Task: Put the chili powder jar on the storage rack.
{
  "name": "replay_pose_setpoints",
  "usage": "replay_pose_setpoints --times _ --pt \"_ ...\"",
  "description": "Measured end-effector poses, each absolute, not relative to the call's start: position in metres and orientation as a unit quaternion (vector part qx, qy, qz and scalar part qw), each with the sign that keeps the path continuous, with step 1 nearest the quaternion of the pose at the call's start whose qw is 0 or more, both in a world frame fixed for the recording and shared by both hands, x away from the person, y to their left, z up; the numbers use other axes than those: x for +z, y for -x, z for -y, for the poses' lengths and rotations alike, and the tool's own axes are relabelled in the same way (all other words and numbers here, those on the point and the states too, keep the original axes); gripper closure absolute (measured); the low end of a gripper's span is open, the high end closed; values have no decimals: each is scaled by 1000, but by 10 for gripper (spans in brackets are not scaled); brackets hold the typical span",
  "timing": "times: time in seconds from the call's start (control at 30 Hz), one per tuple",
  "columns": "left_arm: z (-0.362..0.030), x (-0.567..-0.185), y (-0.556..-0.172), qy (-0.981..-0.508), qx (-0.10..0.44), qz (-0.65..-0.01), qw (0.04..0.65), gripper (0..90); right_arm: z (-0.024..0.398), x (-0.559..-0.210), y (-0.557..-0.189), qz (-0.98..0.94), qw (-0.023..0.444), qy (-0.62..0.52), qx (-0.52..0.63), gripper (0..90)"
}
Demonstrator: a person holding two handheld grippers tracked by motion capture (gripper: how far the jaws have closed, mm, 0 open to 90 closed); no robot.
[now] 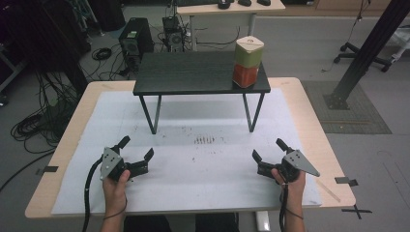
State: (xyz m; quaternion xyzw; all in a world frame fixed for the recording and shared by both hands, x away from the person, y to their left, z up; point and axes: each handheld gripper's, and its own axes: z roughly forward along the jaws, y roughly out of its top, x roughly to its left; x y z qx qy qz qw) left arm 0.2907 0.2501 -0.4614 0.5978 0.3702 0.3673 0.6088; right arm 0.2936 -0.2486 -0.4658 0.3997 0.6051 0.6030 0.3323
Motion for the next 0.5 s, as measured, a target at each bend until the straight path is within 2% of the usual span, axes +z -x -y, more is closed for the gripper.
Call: replay_pose_setpoints --times 0.5 --pt "-250 -461 -291 -598 367 -370 609 8 252 -474 -293 -600 328 -407 605 0"
